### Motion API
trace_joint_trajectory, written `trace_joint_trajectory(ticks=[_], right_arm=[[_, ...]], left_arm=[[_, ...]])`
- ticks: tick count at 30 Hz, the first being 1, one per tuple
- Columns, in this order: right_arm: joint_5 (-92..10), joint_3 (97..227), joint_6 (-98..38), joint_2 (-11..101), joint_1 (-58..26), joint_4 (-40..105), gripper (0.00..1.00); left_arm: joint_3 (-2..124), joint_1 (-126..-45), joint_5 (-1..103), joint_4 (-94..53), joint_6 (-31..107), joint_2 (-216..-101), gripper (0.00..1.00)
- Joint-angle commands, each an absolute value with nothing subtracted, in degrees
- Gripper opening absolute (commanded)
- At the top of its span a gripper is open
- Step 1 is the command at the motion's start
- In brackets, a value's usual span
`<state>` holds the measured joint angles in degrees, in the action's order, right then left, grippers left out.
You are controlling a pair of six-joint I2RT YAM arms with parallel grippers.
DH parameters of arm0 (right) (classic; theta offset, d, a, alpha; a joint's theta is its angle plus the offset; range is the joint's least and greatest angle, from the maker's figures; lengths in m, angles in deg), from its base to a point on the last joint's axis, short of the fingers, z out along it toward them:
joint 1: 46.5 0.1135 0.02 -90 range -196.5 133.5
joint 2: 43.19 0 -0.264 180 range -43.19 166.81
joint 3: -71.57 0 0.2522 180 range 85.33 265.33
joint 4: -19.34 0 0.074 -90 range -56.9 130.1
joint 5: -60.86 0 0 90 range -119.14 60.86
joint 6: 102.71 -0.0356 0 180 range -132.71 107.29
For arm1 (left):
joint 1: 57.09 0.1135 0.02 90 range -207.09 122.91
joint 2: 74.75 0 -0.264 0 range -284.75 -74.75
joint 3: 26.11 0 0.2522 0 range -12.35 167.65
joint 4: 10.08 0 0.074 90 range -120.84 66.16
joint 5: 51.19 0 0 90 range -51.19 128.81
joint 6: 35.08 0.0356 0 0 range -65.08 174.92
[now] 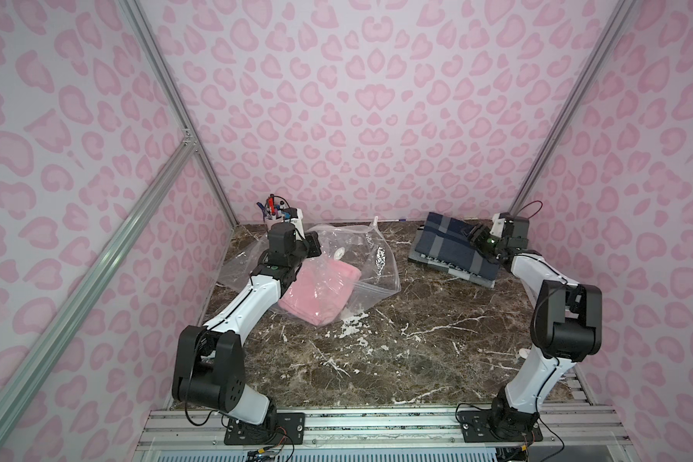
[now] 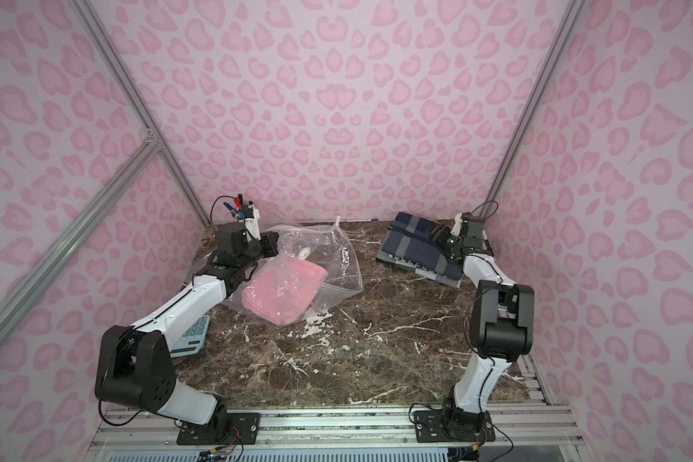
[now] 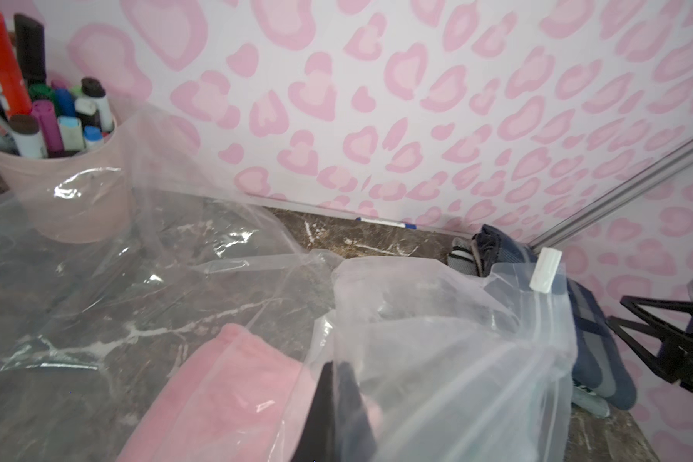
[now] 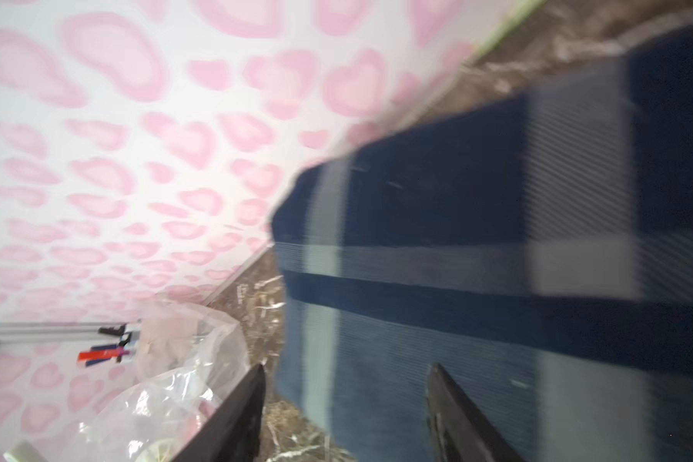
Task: Take the blanket out of the vacuum bag
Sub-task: Place the blanket at the corner of the board.
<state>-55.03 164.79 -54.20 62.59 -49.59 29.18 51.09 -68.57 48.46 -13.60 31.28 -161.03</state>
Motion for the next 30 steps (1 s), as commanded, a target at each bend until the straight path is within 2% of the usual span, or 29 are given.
trace_joint_trajectory(ticks=[1, 5, 11, 13, 17, 22, 30], right_arm=[[-55.6, 172.5, -52.0, 66.8, -46.4, 32.0, 0.66], [-65.8, 179.8, -60.3, 78.5, -44.2, 24.7, 0.63], [-64.6, 188.7, -60.8, 92.0, -42.4, 27.9, 0.59], [-65.1, 187.3, -60.9, 92.6, -42.4, 27.3, 0.58], [-64.0, 182.6, -58.9, 86.9, -42.1, 25.5, 0.59], [-62.5, 180.4, -52.8, 75.7, -41.5, 28.9, 0.61], [-59.5, 172.9, -44.1, 56.1, -38.3, 40.7, 0.62]], left_arm=[[51.4, -68.9, 49.0, -11.2, 32.6, -160.4, 0.04], [50.8, -68.9, 48.4, -12.0, 32.8, -160.4, 0.04], [50.2, -68.9, 46.5, -13.9, 34.1, -158.6, 0.04], [50.7, -68.9, 46.0, -14.8, 34.8, -158.1, 0.04], [51.2, -68.9, 46.8, -14.3, 35.5, -157.8, 0.04], [50.1, -69.1, 57.3, -7.1, 37.6, -155.2, 0.04], [51.3, -69.2, 59.0, -10.3, 41.6, -149.0, 0.04]])
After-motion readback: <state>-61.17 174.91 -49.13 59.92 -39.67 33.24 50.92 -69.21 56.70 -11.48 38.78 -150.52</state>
